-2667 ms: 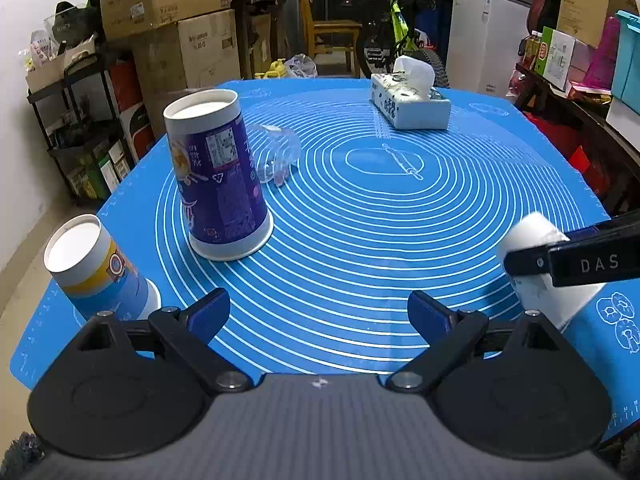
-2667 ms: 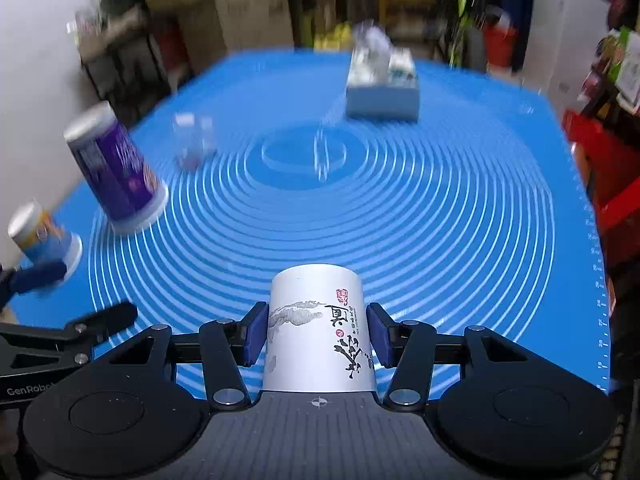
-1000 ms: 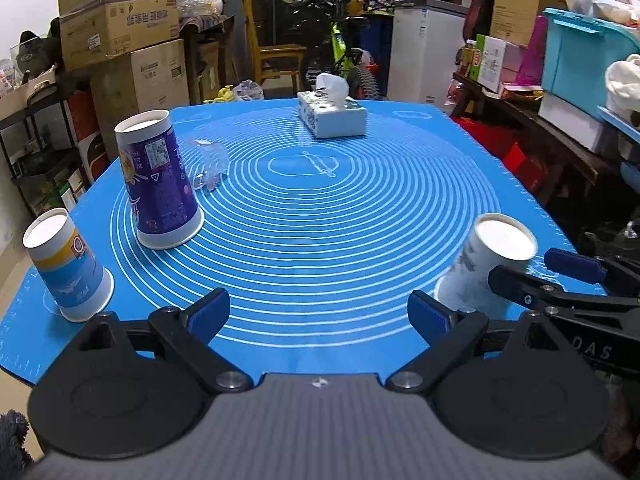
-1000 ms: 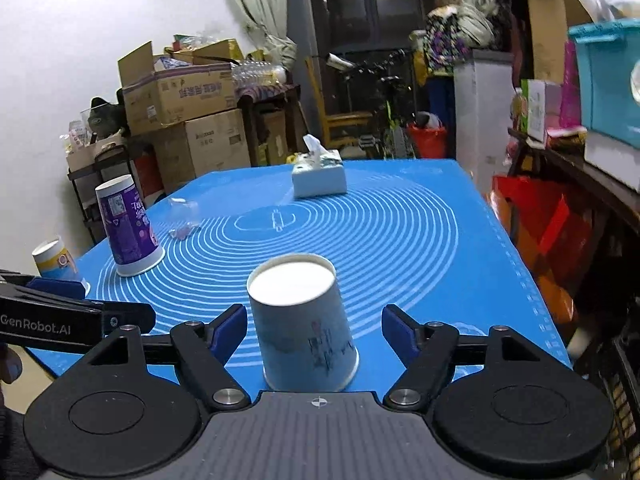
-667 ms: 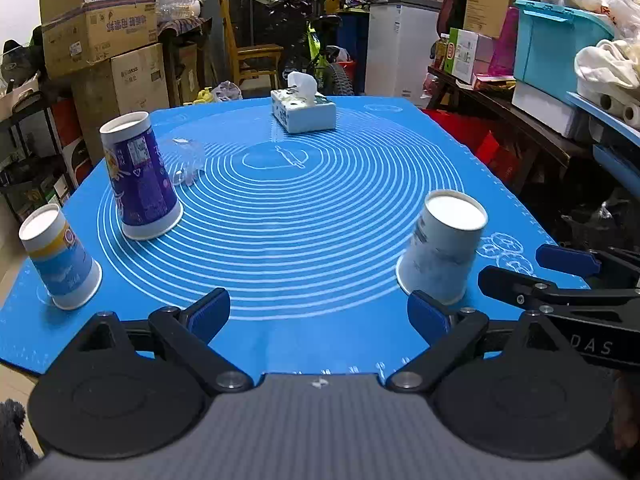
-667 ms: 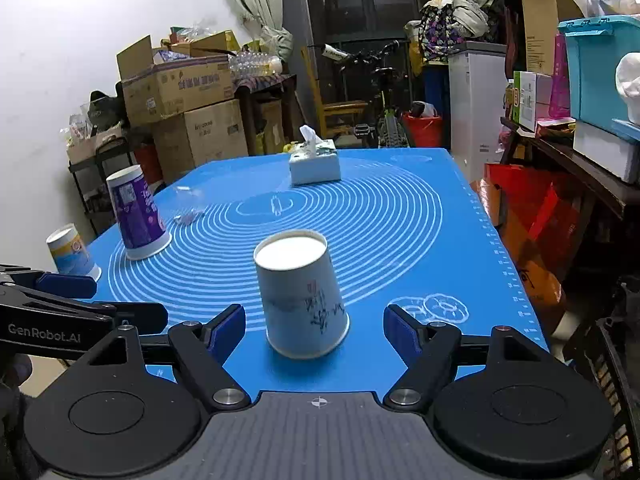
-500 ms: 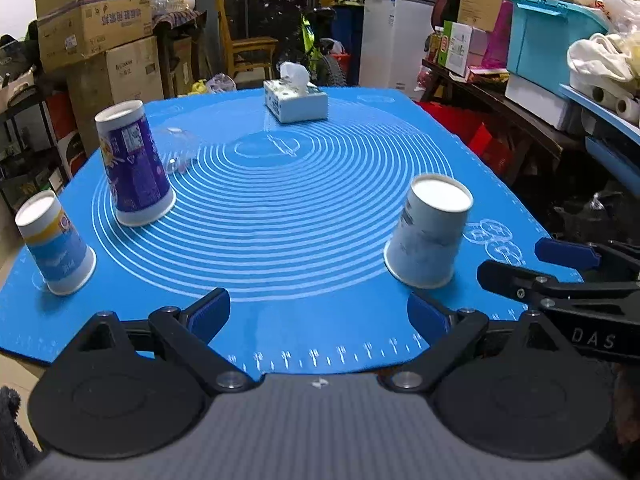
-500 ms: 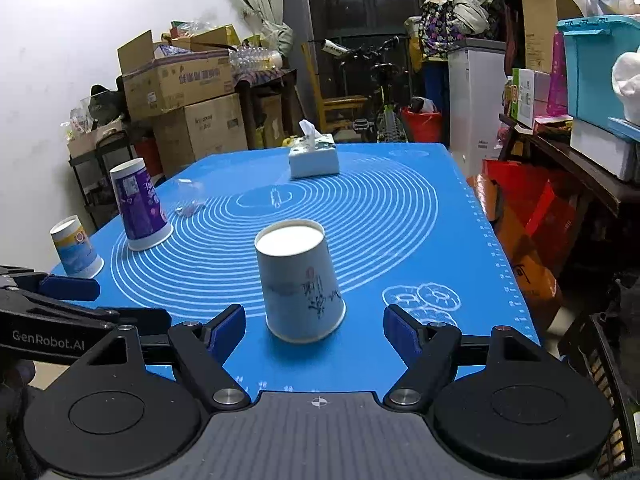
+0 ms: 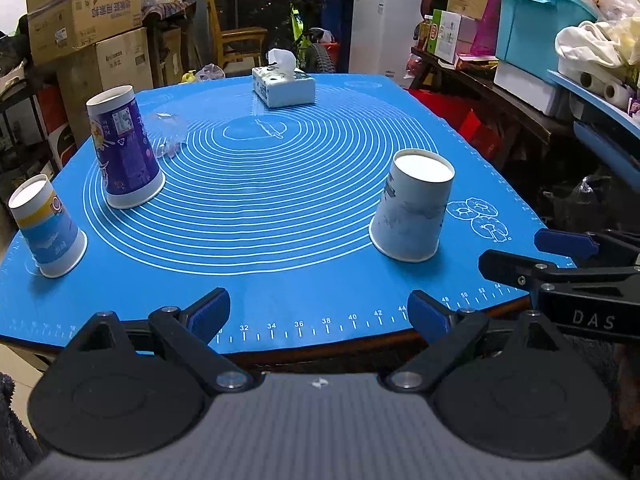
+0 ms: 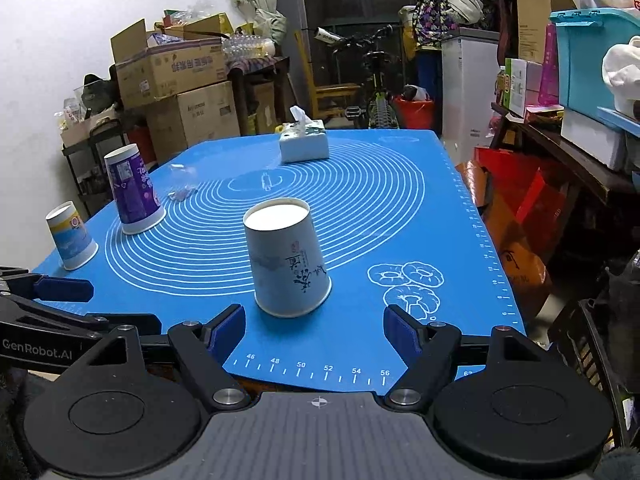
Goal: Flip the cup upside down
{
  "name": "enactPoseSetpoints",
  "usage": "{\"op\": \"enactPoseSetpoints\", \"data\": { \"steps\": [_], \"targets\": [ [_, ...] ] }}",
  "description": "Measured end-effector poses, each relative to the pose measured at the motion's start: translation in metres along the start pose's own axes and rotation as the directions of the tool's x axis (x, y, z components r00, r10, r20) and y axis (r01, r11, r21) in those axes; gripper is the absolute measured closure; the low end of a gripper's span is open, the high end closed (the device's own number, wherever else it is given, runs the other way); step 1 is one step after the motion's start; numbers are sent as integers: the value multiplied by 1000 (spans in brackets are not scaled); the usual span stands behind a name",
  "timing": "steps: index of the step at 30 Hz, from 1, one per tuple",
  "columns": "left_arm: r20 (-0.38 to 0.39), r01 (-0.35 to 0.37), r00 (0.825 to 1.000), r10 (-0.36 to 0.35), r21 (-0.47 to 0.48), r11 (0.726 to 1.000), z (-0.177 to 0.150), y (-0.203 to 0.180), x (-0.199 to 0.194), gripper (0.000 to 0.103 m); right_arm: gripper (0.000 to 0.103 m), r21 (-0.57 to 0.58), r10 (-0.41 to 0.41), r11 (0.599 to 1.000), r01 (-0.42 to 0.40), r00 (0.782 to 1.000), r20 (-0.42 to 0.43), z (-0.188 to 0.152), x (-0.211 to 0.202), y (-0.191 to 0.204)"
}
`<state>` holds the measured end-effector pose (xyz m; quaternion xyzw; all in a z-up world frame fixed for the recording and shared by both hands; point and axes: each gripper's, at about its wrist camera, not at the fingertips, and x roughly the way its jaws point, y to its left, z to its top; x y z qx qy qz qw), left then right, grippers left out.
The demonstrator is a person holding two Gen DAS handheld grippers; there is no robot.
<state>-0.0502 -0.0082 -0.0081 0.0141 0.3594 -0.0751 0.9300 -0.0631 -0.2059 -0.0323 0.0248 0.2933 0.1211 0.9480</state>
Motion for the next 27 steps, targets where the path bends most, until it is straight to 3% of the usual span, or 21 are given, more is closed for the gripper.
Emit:
{"op": "enactPoseSetpoints", "data": {
  "steps": [27],
  "targets": [
    [-2, -3, 1000, 3, 18, 1000, -2, -2, 3, 8, 23, 4, -6, 1000, 6, 1000, -31, -2, 5, -1]
  ]
}}
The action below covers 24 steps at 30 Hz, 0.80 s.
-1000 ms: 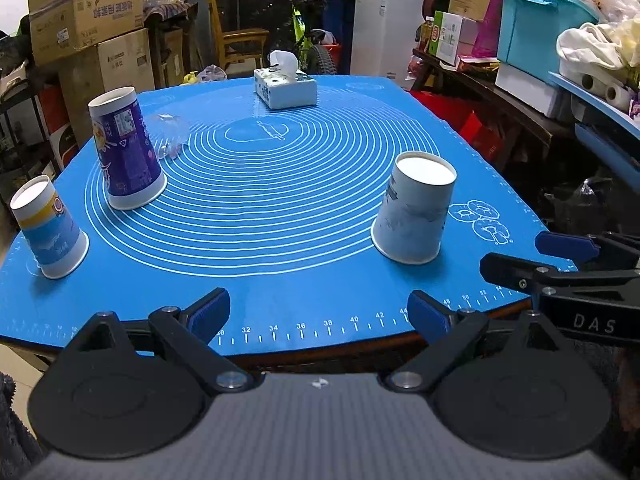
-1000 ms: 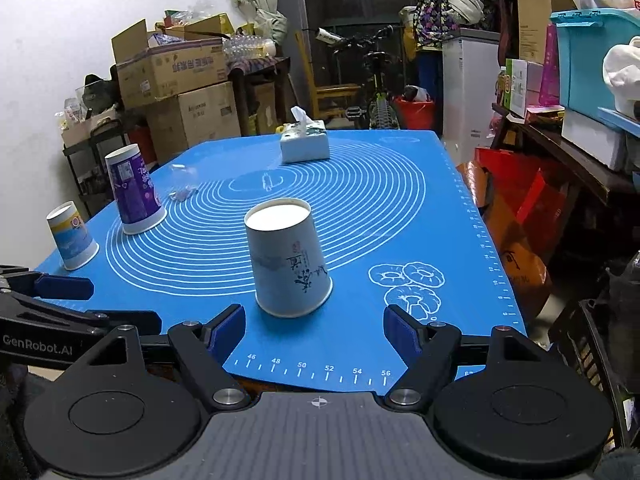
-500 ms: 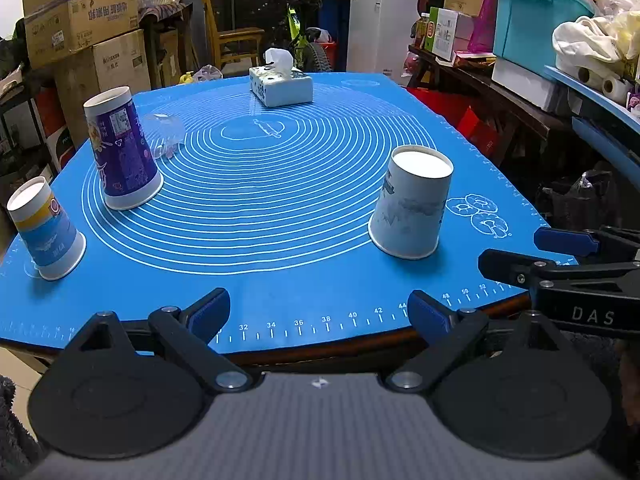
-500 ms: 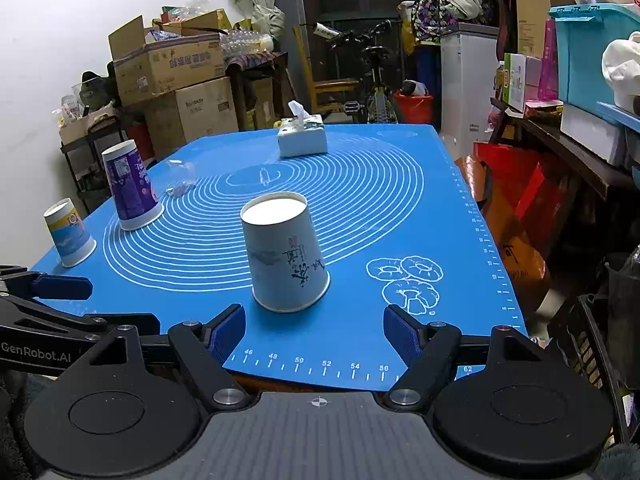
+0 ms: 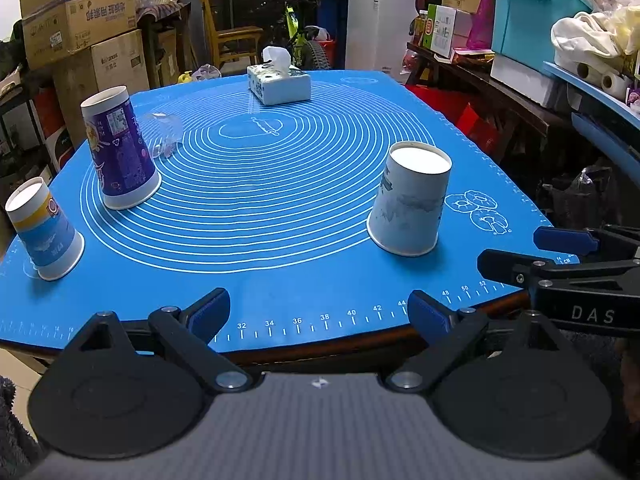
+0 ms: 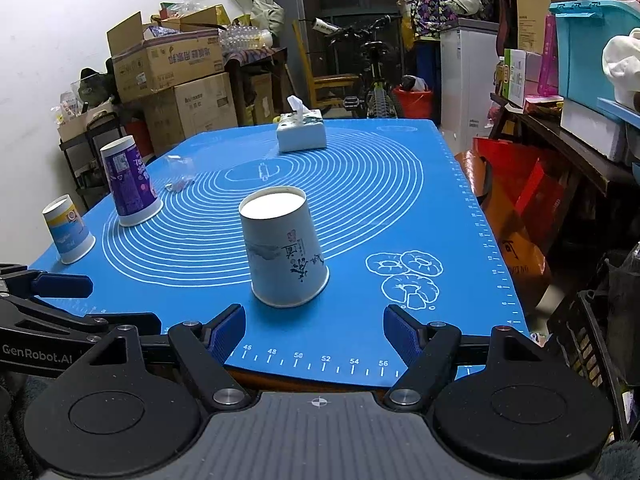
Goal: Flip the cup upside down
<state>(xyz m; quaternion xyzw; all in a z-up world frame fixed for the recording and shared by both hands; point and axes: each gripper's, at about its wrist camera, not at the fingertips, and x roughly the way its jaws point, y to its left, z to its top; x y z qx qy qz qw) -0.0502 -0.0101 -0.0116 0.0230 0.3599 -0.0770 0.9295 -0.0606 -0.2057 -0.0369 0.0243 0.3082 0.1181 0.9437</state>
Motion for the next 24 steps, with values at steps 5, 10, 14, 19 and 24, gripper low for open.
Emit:
{"op": "enactPoseSetpoints", "data": {
  "steps": [5, 10, 14, 19, 24],
  "targets": [
    [0, 0, 1000, 0, 1, 1000, 0, -1, 0, 8, 23, 1, -1, 1000, 1, 1000, -3, 0, 0, 0],
    [0, 0, 1000, 0, 0, 1000, 0, -1, 0, 8, 23, 1, -1, 1000, 1, 1000, -4, 0, 0, 0],
    [1, 0, 1000, 0, 1, 1000, 0, -1, 0, 8, 23, 2, 0, 1000, 0, 1000, -7, 0, 1, 0],
    [0, 0, 1000, 0, 1, 1000, 0, -1, 0, 8, 23, 2, 0, 1000, 0, 1000, -8, -1, 1, 0],
    [0, -1, 1000, 1, 2, 1000, 0, -1, 0, 8, 23, 3, 0, 1000, 0, 1000, -10, -1, 1, 0]
  ]
}}
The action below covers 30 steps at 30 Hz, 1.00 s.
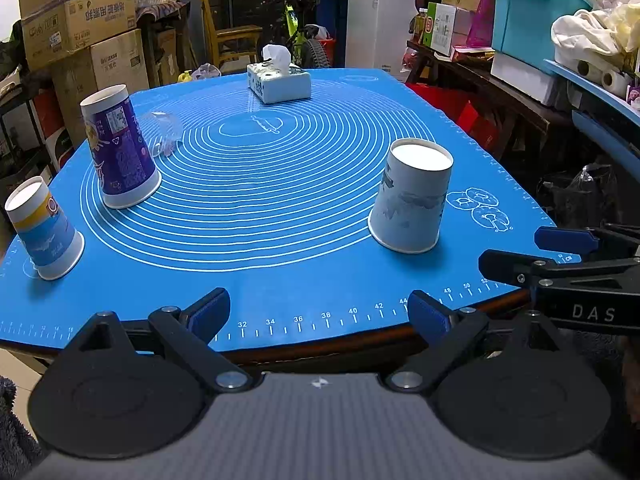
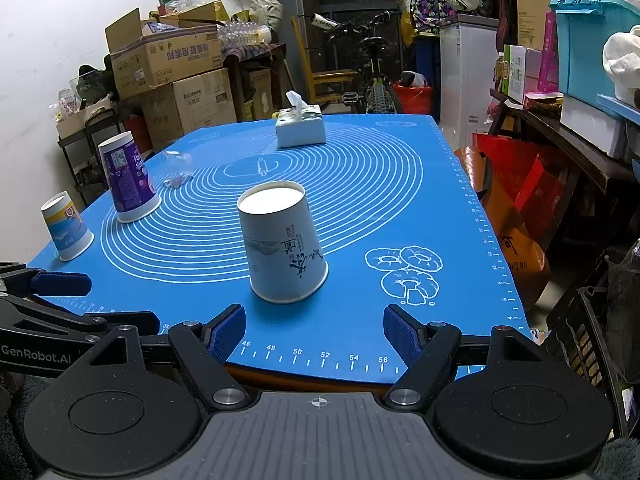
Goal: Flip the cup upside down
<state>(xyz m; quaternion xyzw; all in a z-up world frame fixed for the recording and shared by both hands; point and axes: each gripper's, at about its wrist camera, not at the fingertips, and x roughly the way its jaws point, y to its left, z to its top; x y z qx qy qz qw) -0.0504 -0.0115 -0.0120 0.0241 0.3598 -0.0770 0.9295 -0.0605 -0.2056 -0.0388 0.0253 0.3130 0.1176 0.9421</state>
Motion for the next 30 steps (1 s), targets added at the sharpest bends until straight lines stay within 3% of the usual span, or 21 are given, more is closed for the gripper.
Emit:
{"op": "enactPoseSetpoints", "data": {
  "steps": [30],
  "targets": [
    [-15, -11, 1000, 11, 0, 1000, -2, 5, 4, 8, 23, 2, 0, 1000, 0, 1000, -14, -2, 2, 0]
  ]
}}
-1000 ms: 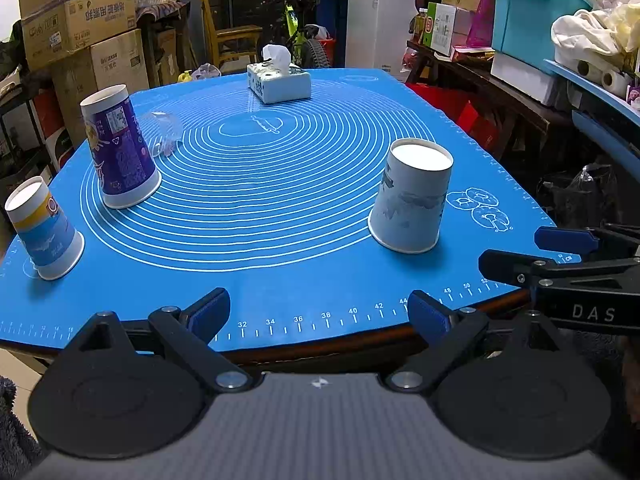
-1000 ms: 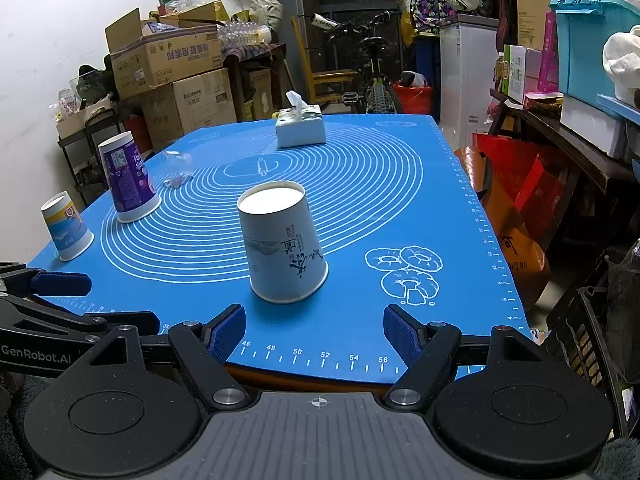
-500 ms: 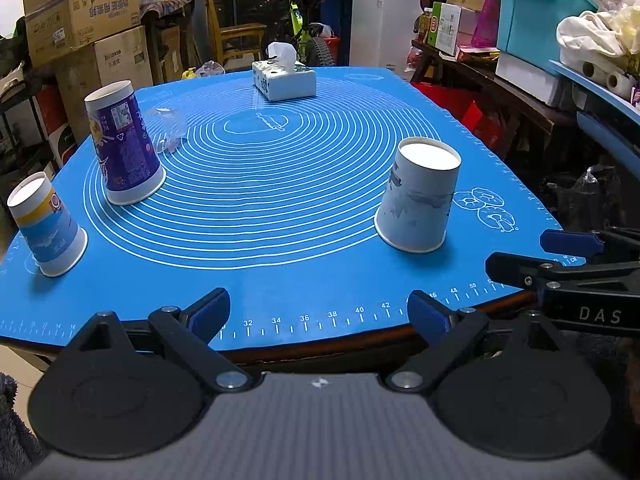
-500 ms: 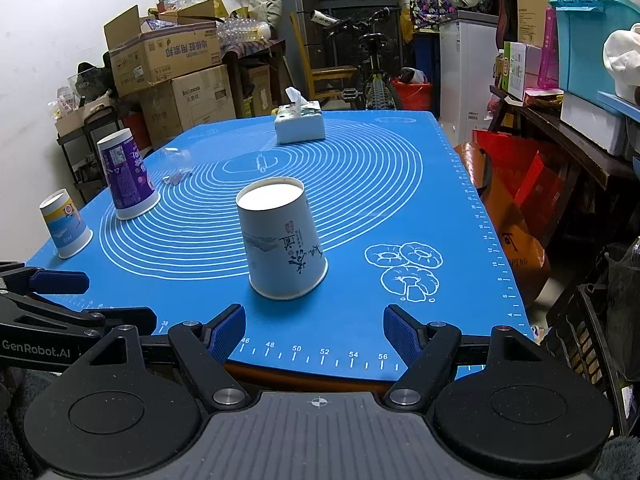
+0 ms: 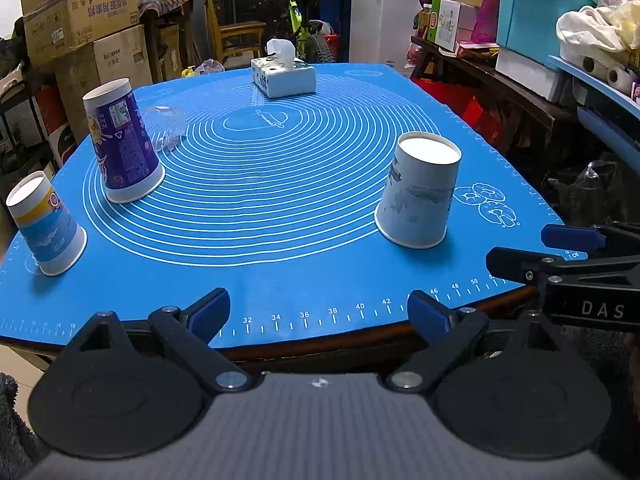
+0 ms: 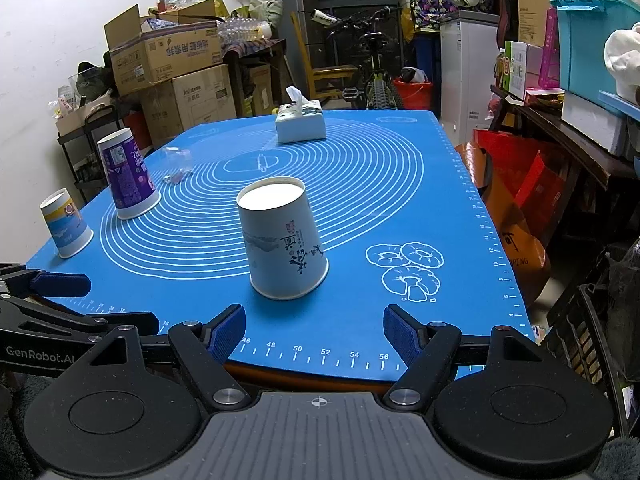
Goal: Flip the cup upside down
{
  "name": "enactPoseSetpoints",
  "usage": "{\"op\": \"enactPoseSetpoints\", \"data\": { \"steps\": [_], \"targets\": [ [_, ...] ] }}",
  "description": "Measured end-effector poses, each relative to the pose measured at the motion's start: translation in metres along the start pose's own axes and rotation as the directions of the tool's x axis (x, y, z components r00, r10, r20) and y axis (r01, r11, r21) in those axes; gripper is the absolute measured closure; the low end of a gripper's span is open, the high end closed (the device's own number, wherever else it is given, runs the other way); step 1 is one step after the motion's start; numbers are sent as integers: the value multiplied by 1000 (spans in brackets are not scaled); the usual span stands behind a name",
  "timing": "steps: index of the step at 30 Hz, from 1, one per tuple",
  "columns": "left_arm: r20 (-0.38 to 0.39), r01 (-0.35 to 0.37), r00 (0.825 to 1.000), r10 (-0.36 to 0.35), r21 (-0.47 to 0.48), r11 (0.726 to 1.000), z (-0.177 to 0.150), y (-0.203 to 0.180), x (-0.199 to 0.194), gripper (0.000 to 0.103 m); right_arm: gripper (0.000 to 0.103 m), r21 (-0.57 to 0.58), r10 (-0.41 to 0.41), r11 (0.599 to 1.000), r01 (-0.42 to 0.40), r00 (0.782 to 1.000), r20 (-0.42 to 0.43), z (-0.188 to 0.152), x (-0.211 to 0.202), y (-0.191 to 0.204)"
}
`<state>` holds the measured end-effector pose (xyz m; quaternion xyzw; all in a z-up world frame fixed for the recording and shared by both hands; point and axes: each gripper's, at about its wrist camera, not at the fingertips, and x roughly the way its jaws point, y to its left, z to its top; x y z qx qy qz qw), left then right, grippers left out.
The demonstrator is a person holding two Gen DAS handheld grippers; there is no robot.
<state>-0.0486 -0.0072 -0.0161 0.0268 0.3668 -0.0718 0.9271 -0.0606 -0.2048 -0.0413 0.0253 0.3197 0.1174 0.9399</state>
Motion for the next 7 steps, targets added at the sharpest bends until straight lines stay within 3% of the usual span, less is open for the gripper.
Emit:
{"op": "enactPoseSetpoints", "data": {
  "steps": [7],
  "targets": [
    [5, -2, 1000, 2, 1, 1000, 0, -1, 0, 8, 23, 3, 0, 1000, 0, 1000, 0, 1, 1, 0]
  ]
}}
